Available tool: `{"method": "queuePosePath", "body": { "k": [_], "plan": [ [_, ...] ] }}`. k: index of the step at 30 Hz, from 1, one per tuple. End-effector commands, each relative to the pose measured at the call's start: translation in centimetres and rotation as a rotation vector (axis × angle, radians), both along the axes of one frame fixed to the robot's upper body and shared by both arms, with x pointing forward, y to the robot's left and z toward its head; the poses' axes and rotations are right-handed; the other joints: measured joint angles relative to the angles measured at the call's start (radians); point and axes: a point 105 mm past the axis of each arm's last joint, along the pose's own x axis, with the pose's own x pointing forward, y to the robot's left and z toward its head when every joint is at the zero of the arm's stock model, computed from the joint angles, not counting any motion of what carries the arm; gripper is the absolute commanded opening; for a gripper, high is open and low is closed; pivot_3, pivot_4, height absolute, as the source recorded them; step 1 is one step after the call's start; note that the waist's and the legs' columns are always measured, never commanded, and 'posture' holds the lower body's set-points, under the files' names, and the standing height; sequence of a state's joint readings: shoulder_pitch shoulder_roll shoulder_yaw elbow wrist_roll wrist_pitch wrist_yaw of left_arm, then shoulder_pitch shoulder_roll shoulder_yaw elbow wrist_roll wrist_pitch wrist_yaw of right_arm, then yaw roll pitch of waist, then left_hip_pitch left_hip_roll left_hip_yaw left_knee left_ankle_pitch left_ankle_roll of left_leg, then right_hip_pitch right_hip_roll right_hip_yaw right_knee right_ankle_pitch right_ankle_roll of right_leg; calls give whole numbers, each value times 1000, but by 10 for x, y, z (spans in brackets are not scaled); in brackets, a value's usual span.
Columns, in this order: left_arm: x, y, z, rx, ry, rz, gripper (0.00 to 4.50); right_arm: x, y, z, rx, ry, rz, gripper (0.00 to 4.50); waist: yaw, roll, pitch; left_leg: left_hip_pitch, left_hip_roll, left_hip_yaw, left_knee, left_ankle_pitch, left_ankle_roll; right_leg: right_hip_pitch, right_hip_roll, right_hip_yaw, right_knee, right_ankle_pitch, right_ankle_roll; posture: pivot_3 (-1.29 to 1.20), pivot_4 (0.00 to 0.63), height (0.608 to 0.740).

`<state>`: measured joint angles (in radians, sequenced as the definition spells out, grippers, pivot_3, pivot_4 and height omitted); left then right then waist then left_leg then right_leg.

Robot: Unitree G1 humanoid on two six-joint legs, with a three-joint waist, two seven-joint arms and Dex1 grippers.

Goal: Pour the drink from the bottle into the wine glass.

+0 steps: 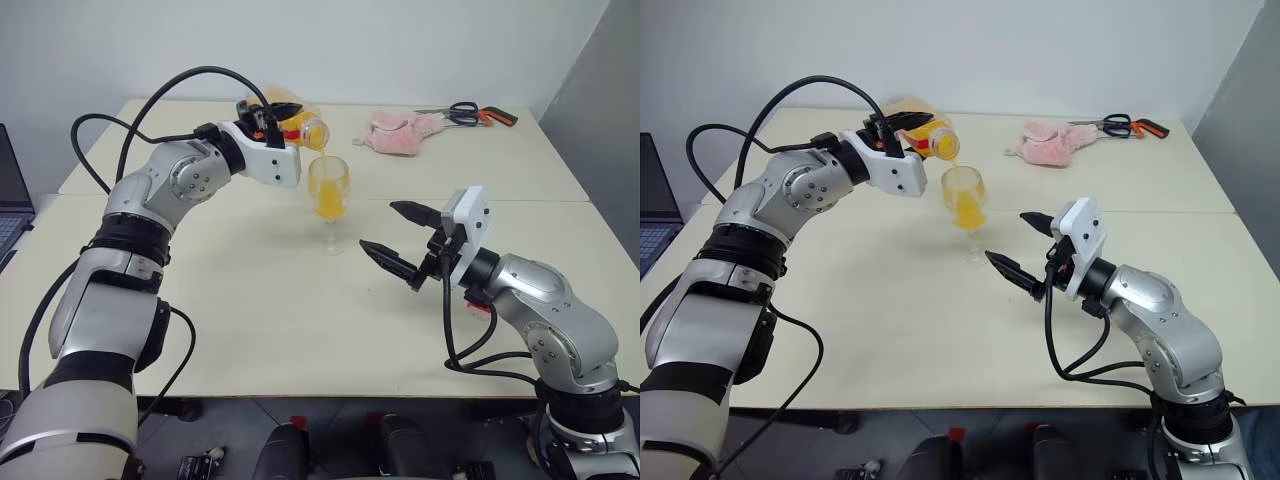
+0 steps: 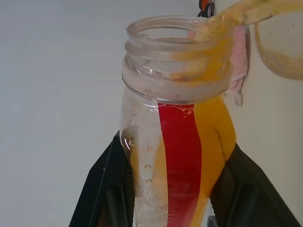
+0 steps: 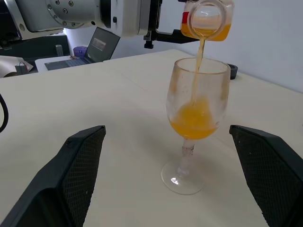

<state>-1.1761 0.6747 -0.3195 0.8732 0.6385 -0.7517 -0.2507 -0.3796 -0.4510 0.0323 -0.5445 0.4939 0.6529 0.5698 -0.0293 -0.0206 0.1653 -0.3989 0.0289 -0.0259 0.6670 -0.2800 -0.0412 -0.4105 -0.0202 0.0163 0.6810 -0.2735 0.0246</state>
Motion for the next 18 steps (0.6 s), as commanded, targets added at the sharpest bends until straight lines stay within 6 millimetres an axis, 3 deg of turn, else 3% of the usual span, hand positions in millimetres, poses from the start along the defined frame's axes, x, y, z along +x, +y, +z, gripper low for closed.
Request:
{"method": "queuePosePath", "body": {
  "k": [1,18],
  "plan": [
    [-6,-3,29,-9,-95,-23,1635,-5,0,8,13,-37,22,4500,0,0,0,0,0,0,0,0,0,0,0,0,0,0,0,0,150,740],
    [-6,-3,30,-4,-105,-21,1635,-5,0,6,11,-33,21,4500,0,0,0,0,0,0,0,0,0,0,0,0,0,0,0,0,150,740]
  ]
}}
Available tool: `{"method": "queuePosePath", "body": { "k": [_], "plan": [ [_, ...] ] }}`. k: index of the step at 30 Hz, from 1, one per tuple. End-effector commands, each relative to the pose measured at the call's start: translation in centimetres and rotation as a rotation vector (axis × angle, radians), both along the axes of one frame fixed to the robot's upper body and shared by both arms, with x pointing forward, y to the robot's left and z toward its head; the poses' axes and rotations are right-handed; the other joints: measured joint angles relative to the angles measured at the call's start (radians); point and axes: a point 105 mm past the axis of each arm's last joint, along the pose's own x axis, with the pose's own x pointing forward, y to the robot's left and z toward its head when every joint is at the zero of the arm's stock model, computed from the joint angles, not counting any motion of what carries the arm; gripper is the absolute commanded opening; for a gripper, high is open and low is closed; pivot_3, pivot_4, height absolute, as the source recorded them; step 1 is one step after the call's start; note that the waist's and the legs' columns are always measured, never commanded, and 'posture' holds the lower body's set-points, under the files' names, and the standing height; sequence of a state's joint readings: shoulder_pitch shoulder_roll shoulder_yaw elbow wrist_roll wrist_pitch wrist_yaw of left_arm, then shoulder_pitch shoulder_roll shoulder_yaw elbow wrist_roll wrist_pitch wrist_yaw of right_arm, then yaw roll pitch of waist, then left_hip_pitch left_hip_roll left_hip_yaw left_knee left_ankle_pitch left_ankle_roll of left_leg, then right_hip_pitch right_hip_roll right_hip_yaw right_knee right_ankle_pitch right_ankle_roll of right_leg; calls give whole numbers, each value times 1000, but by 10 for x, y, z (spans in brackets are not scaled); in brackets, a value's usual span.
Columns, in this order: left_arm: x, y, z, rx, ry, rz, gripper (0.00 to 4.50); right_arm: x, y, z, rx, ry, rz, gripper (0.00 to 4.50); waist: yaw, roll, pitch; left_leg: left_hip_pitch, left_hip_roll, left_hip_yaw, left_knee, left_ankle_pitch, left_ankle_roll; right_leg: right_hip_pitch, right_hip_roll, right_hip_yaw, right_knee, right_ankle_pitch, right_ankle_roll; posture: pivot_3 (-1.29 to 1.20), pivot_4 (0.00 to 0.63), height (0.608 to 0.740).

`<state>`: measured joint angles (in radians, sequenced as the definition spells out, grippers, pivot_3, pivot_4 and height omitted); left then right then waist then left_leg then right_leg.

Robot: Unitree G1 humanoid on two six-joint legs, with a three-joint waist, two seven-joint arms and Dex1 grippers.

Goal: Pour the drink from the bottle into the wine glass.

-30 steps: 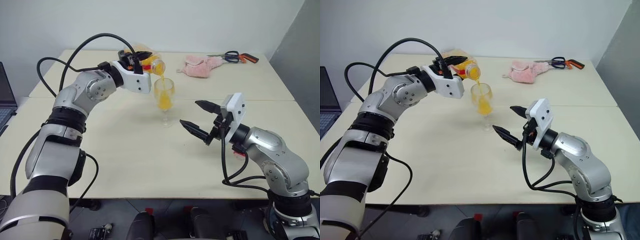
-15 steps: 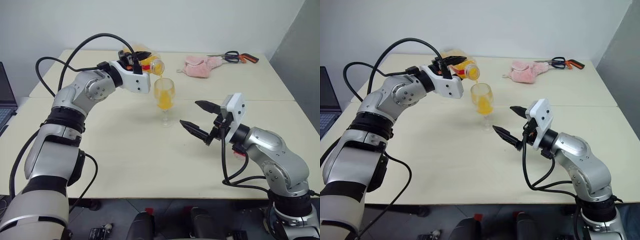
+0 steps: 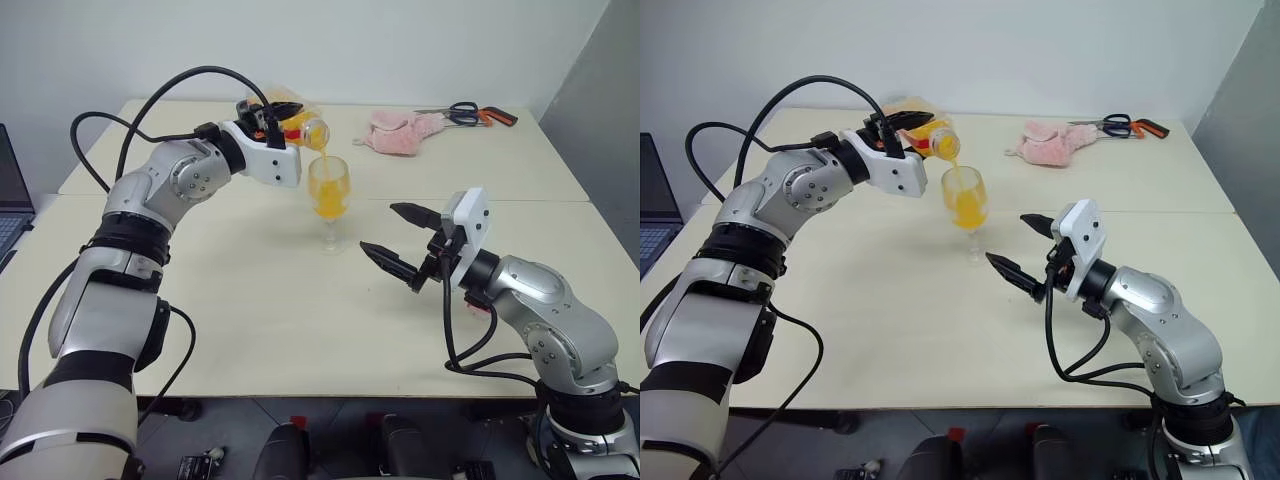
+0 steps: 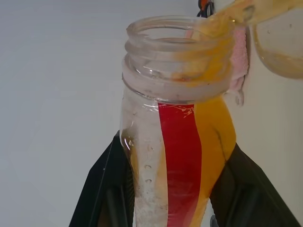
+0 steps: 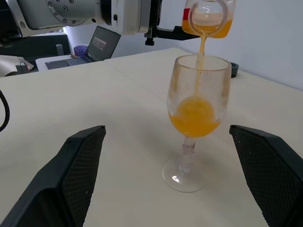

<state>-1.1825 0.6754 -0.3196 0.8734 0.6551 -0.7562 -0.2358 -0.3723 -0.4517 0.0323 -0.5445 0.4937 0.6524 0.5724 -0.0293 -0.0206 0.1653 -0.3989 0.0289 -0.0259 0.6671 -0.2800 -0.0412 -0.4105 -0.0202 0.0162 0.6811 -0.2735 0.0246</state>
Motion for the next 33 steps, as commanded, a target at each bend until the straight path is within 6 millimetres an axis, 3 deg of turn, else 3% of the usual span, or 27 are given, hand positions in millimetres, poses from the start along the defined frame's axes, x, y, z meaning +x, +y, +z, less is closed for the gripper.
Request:
{"method": "queuePosePath", "body": {
  "k": [1,33],
  "plan": [
    [-5,-2,28,-11,-88,-20,1635,-5,1,8,12,-40,21,4500,0,0,0,0,0,0,0,0,0,0,0,0,0,0,0,0,150,740],
    [-5,-1,28,3,-102,-16,1635,-6,4,7,14,-36,32,4500,0,0,0,0,0,0,0,0,0,0,0,0,0,0,0,0,150,740]
  ]
}}
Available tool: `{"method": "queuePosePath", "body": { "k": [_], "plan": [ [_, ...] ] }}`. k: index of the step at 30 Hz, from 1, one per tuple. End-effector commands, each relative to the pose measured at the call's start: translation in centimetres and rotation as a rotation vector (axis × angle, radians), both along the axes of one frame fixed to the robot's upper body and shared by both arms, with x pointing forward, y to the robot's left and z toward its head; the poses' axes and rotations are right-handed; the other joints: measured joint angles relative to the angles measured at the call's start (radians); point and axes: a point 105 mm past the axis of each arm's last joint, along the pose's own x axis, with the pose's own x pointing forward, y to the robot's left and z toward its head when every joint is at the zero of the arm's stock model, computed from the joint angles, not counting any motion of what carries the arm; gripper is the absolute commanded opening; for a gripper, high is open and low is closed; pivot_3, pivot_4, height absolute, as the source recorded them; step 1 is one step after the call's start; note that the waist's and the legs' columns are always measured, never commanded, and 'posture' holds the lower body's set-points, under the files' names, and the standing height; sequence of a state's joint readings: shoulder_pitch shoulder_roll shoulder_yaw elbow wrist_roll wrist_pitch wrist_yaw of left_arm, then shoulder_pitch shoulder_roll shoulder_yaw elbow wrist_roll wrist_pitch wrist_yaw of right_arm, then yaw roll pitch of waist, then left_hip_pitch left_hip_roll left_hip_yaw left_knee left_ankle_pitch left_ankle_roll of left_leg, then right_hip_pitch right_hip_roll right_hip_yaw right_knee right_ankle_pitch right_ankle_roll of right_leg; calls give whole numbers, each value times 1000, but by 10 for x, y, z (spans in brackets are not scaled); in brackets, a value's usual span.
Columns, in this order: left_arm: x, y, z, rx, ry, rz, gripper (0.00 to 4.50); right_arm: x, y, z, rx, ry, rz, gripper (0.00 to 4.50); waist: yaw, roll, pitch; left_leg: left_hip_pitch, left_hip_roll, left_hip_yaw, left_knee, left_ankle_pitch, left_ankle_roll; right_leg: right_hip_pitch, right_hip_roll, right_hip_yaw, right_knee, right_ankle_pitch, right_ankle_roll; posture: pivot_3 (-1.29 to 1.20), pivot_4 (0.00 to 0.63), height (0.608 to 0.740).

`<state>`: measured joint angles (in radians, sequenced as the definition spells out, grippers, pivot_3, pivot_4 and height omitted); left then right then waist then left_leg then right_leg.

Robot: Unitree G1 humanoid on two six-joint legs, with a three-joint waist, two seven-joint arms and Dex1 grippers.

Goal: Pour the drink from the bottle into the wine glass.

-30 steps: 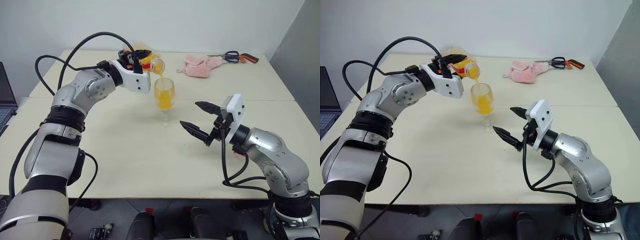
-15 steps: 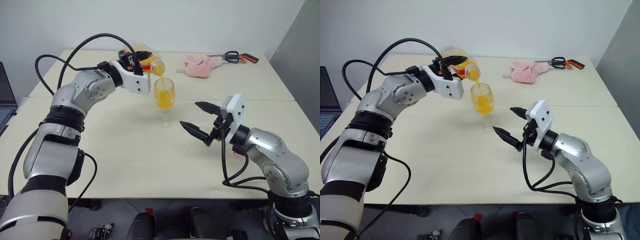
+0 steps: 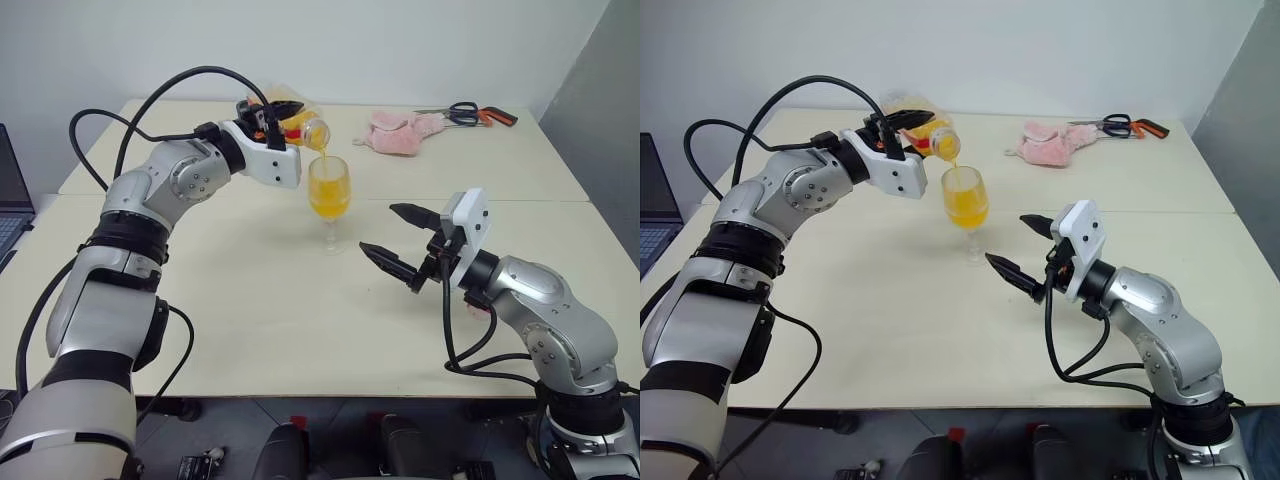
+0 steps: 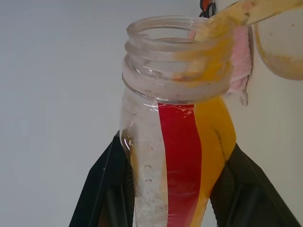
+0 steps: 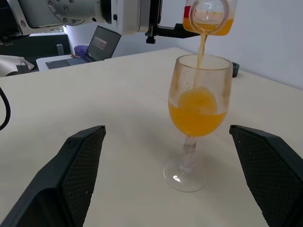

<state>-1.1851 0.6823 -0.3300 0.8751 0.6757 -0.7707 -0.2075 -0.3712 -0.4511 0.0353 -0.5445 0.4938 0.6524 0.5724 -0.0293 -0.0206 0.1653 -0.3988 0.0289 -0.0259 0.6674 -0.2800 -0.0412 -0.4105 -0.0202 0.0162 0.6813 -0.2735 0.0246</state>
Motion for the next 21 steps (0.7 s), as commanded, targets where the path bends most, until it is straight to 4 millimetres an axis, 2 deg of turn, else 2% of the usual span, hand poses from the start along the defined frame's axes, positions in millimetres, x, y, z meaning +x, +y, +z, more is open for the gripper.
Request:
{"method": "queuePosePath", "body": {
  "k": [1,14,21],
  "plan": [
    [-4,-1,28,-13,-82,-11,1635,-6,3,8,15,-38,30,4500,0,0,0,0,0,0,0,0,0,0,0,0,0,0,0,0,150,740],
    [-4,-1,28,-11,-82,-11,1635,-3,-3,10,14,-48,15,4500,0,0,0,0,0,0,0,0,0,0,0,0,0,0,0,0,150,740],
    [-4,-1,28,-10,-83,-11,1635,-4,0,15,47,-54,29,4500,0,0,0,0,0,0,0,0,0,0,0,0,0,0,0,0,150,740]
  ]
}}
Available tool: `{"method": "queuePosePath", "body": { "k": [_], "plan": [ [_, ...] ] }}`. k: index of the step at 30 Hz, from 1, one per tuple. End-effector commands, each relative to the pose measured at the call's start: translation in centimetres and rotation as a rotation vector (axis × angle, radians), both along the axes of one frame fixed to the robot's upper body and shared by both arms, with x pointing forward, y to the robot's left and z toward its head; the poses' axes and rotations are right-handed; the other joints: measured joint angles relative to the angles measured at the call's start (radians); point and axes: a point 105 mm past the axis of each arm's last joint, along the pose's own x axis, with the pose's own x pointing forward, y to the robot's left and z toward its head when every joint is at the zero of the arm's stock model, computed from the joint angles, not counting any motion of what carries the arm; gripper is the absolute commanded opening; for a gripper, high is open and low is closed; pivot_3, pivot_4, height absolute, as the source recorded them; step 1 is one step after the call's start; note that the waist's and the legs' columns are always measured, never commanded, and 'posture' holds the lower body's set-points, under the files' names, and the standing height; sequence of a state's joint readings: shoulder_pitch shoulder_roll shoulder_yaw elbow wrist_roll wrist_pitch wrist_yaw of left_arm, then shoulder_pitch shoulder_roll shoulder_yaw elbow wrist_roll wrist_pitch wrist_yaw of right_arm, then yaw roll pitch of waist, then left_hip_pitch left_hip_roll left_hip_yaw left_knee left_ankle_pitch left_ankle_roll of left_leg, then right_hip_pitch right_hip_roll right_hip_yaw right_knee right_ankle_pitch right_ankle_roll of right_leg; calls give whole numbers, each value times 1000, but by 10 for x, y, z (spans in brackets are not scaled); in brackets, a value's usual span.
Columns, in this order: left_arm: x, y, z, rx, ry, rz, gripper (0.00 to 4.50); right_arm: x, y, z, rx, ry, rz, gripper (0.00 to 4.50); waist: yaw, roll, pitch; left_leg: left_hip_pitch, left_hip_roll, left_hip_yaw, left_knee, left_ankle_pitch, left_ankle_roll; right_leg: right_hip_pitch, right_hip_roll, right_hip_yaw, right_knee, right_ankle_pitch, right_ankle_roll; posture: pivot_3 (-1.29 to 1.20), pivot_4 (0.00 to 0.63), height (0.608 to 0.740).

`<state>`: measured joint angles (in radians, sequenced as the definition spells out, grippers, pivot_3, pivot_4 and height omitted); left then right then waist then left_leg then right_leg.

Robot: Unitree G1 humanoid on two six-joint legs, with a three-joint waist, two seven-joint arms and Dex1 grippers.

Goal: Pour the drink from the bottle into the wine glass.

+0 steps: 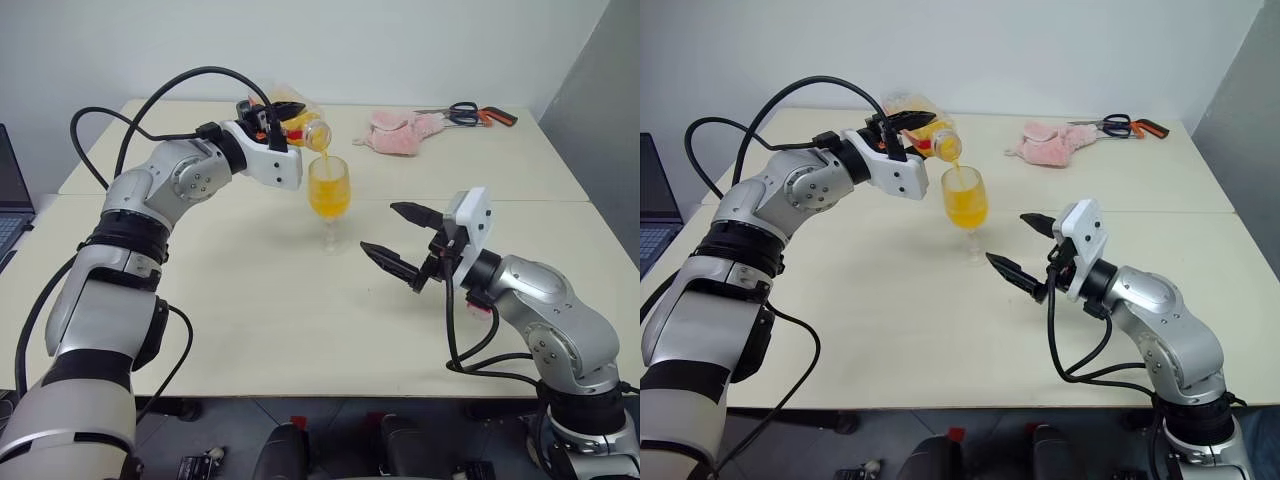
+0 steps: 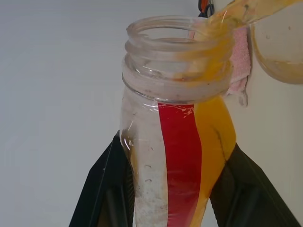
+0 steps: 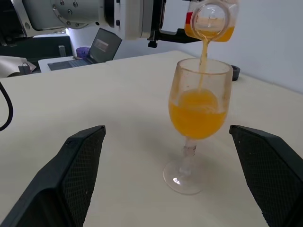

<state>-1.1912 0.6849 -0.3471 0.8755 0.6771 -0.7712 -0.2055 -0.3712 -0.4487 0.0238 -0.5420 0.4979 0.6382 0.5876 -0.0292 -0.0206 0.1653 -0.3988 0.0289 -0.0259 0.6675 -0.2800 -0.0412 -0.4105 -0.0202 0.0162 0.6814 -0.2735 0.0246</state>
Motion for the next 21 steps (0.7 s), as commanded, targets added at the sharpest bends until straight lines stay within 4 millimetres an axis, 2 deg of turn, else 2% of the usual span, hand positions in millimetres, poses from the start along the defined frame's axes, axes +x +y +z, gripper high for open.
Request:
{"method": "queuePosePath", "body": {
  "k": [1,21],
  "plan": [
    [-4,0,28,-25,-84,-8,1635,-4,2,12,38,-41,20,4500,0,0,0,0,0,0,0,0,0,0,0,0,0,0,0,0,150,740],
    [-2,3,29,-59,-71,5,1635,-3,2,16,50,-51,15,4500,0,0,0,0,0,0,0,0,0,0,0,0,0,0,0,0,150,740]
  ]
}}
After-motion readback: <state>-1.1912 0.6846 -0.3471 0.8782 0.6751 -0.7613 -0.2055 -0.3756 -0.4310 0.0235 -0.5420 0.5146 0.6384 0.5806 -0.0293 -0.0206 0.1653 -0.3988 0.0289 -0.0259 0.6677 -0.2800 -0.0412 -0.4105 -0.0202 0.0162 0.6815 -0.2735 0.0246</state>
